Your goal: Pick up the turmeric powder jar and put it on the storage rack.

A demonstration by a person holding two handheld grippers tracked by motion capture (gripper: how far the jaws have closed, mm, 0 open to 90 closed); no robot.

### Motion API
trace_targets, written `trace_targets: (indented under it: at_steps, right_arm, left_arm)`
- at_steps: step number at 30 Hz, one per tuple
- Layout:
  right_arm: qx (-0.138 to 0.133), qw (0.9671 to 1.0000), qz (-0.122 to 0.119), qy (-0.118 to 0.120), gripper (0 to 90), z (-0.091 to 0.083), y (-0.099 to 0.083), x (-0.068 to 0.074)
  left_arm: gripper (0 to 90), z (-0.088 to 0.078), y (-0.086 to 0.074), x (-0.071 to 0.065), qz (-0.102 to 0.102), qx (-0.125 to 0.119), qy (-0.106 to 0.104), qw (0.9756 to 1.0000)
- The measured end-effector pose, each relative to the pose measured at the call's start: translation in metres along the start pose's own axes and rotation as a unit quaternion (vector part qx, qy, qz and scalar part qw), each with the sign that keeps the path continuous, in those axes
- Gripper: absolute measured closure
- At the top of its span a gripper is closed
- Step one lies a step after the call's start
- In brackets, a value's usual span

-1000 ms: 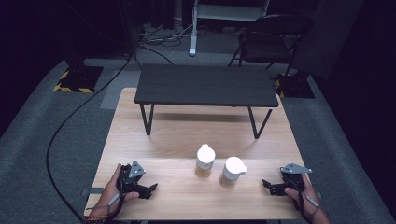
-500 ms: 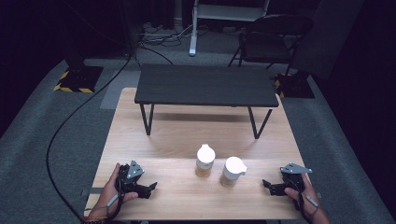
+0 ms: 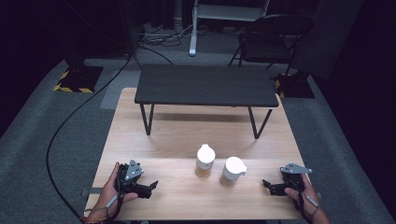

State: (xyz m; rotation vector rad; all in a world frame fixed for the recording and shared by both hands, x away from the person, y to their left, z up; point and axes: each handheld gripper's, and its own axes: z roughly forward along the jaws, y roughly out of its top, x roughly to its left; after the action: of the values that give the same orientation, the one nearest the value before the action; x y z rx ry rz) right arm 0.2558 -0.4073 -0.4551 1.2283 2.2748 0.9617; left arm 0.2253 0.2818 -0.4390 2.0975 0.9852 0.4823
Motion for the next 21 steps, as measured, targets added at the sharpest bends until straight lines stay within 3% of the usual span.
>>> trace_targets:
  at_steps: [21]
  right_arm:
    - [0.000,1.0000,0.000,0.000,0.0,0.000,0.000,0.000]
  left_arm:
    - [1.7,-0.011,0.005,-0.012,0.022,-0.040,0.000,0.9989]
